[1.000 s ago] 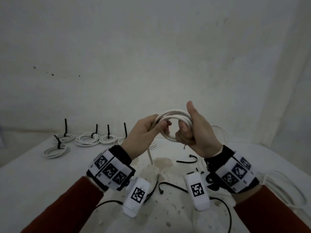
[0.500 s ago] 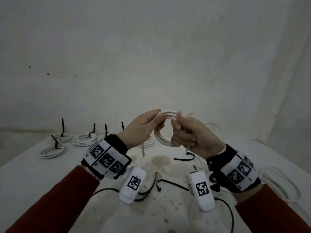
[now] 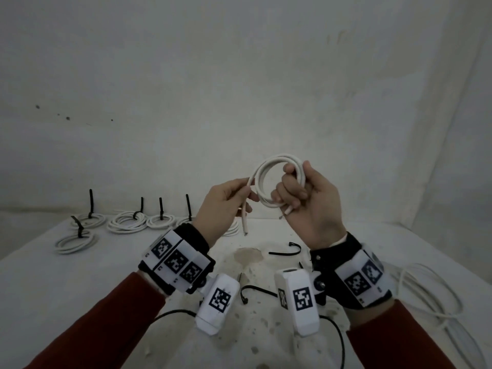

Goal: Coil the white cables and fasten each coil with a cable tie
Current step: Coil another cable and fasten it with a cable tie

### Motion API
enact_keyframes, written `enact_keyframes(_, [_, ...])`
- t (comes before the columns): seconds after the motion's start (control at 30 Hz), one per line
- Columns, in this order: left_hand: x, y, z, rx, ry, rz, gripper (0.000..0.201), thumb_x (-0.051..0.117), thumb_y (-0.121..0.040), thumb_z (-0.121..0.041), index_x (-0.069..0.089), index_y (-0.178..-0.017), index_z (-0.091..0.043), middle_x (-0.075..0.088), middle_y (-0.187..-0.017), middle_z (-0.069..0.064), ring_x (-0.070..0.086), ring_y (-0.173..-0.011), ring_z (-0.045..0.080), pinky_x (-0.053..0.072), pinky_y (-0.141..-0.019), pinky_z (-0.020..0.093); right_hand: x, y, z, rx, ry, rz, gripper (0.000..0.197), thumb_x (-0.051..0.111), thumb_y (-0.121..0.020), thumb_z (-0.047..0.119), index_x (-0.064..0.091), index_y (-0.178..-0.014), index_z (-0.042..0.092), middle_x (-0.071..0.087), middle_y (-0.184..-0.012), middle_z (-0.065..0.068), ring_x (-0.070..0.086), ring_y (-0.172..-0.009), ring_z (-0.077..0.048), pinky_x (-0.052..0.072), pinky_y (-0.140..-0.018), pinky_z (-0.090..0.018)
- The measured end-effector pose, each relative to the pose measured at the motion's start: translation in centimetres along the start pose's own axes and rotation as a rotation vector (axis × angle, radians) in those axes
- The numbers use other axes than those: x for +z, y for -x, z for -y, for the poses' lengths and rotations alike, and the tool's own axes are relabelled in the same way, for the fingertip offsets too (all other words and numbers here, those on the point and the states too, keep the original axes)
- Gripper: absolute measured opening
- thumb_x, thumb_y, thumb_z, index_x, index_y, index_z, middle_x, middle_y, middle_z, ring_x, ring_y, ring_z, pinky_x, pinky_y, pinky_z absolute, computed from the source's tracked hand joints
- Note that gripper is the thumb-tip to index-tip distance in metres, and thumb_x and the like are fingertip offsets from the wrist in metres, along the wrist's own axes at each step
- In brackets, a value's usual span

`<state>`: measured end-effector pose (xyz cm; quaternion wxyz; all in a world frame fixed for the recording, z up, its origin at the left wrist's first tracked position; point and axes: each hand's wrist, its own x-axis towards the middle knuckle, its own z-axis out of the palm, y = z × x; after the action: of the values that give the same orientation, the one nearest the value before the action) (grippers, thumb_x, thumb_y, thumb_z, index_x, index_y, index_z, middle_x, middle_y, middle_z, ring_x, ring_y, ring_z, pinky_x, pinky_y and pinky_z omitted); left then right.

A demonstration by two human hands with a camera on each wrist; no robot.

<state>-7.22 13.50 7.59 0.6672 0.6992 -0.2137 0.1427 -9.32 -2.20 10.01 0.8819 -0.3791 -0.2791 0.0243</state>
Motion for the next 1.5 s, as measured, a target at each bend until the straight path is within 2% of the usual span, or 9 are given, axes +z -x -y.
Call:
enact_keyframes(0.3, [-0.1,1.3,0.1,0.028,-0.429,-0.042,0.036,0.06,-0.084,-0.005,0.065,-0.118,-0.016,0.07,-0.098,-0.008,0.063,-0.073,0.007,0.05,-0.071,0.019,1.0,-1.5,-1.5,-0.092,0.045,-0.067,0.028,0.029,-0.103,0.02,0.051,-0.095,0.005,0.035,-0.06,0.001,0.035,-0.056,-0.013,0.03,-0.062,-0.026])
enact_keyframes(0.4, [-0.4,1.7,-0.4,0.211,-0.716,-0.084,0.025,0.061,-0.088,-0.01,0.069,-0.112,-0.01,0.073,-0.096,0.001,0.066,-0.083,0.013,0.041,-0.074,0.011,1.2,-1.8,-1.5,-0.114,0.1,-0.072,0.027,0.029,-0.104,0.021,0.05,-0.102,0.003,0.04,-0.062,0.002,0.041,-0.058,-0.012,0.037,-0.064,-0.024])
enact_keyframes(0.6, [-0.8,2.4,-0.3,0.565,-0.903,-0.12,0.014,0.068,-0.079,-0.021,0.073,-0.075,-0.008,0.07,-0.064,-0.001,0.064,-0.057,0.017,0.051,-0.057,0.027,1.2,-2.7,-1.1,-0.133,0.239,-0.119,0.022,0.039,-0.102,0.02,0.051,-0.103,0.002,0.053,-0.063,0.002,0.052,-0.064,-0.015,0.046,-0.07,-0.024])
enact_keyframes(0.97, [-2.5,1.9,-1.3,1.027,-0.957,-0.12,0.016,0.069,-0.084,-0.023,0.071,-0.079,-0.008,0.063,-0.075,0.002,0.051,-0.069,0.019,0.038,-0.066,0.027,1.6,-1.4,-2.7,0.104,0.912,-0.074,0.034,0.041,-0.102,0.026,0.061,-0.095,0.0,0.062,-0.062,-0.011,0.058,-0.052,-0.014,0.045,-0.055,-0.022])
enact_keyframes(1.07, [-2.8,1.8,-1.3,1.013,-0.988,-0.169,0.021,0.066,-0.085,-0.031,0.071,-0.078,-0.013,0.061,-0.077,-0.001,0.046,-0.074,0.015,0.027,-0.072,0.024,1.9,-0.5,-3.2,0.102,0.946,0.03,0.047,0.033,-0.105,0.027,0.053,-0.067,0.006,0.055,-0.053,-0.01,0.051,-0.045,-0.012,0.037,-0.046,-0.014])
enact_keyframes(1.17, [-2.7,1.9,-1.3,0.935,-0.922,-0.21,0.029,0.064,-0.083,-0.042,0.069,-0.09,-0.015,0.06,-0.091,0.001,0.047,-0.086,0.016,0.035,-0.076,0.028,1.8,-0.4,-3.5,0.187,0.788,0.022,0.042,0.035,-0.104,0.029,0.055,-0.076,0.006,0.039,-0.045,0.004,0.035,-0.041,-0.01,0.027,-0.042,-0.018])
enact_keyframes(1.33, [-2.8,1.5,-1.1,0.461,-0.69,-0.018,0.076,0.045,-0.079,-0.069,0.041,-0.135,-0.017,0.054,-0.125,-0.007,0.047,-0.116,0.009,0.036,-0.1,0.029,1.3,-0.4,-3.3,0.313,0.595,0.061,0.047,0.037,-0.1,0.04,0.047,-0.061,0.016,0.023,-0.04,0.005,0.019,-0.035,-0.009,0.011,-0.047,-0.029])
enact_keyframes(1.4, [-2.9,1.2,-0.7,0.266,-0.477,0.099,0.064,0.041,-0.081,-0.065,0.048,-0.127,-0.021,0.062,-0.113,-0.009,0.056,-0.107,0.007,0.043,-0.097,0.032,1.4,-0.3,-2.7,0.323,0.619,0.068,0.051,0.034,-0.096,0.049,0.046,-0.062,0.013,0.022,-0.037,0.004,0.02,-0.034,-0.011,0.009,-0.053,-0.035])
enact_keyframes(1.5, [-2.9,1.2,-0.2,0.237,-0.398,0.154,0.045,0.041,-0.088,-0.057,0.06,-0.103,-0.018,0.065,-0.09,-0.004,0.061,-0.086,0.015,0.049,-0.082,0.036,1.4,-0.2,-1.8,0.286,0.712,-0.011,0.059,0.034,-0.096,0.054,0.051,-0.06,0.01,0.026,-0.038,0.002,0.025,-0.034,-0.014,0.02,-0.048,-0.029])
